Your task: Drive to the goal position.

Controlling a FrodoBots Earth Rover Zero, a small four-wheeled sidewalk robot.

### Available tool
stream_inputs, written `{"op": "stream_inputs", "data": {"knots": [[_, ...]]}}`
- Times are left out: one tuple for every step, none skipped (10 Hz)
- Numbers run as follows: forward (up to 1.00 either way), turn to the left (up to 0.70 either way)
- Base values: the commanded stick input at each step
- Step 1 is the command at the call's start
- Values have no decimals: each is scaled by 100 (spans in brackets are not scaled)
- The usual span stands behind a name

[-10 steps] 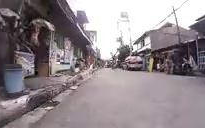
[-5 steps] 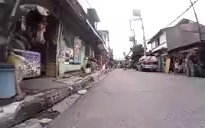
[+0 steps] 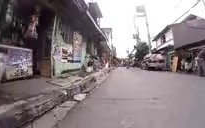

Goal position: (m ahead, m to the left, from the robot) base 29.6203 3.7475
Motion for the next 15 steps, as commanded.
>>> {"op": "stream_inputs", "data": {"knots": [[100,-27],[100,-11],[100,0],[100,0],[100,0],[100,0],[100,0],[100,0],[100,0],[100,0],[100,0],[100,0],[100,0],[100,0],[100,0]]}}
